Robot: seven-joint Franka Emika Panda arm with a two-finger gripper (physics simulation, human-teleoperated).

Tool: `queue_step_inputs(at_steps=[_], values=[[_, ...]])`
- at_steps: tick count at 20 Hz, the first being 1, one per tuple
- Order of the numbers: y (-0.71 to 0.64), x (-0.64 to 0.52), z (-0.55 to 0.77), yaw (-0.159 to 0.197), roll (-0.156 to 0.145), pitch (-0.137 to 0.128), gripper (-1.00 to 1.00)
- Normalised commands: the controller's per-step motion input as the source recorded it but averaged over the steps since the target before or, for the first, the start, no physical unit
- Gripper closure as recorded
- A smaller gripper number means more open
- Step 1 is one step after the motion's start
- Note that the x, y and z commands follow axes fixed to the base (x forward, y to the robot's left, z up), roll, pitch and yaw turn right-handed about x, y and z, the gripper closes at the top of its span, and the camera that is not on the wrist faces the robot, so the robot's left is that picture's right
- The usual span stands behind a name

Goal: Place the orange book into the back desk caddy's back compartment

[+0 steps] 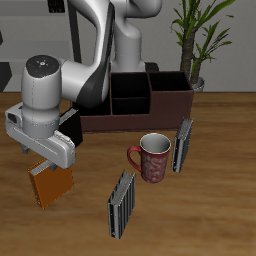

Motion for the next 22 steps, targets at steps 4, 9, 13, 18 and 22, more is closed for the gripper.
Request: queue_step_inputs(at_steps=[4,9,13,18,22], values=[[0.2,0.02,-0.19,0.011,0.029,0.007,-1.0],[0.01,0.03,-0.21,-0.013,-0.005,0.012,1.0],[-0.08,-0.04,-0.14,-0.036,-0.022,0.016,1.0],[0.01,0.04,-0.08,-0.028,-0.005,0.009,1.0],[0.14,0.05,0.01,-0.016,0.014,-0.01,1.0]])
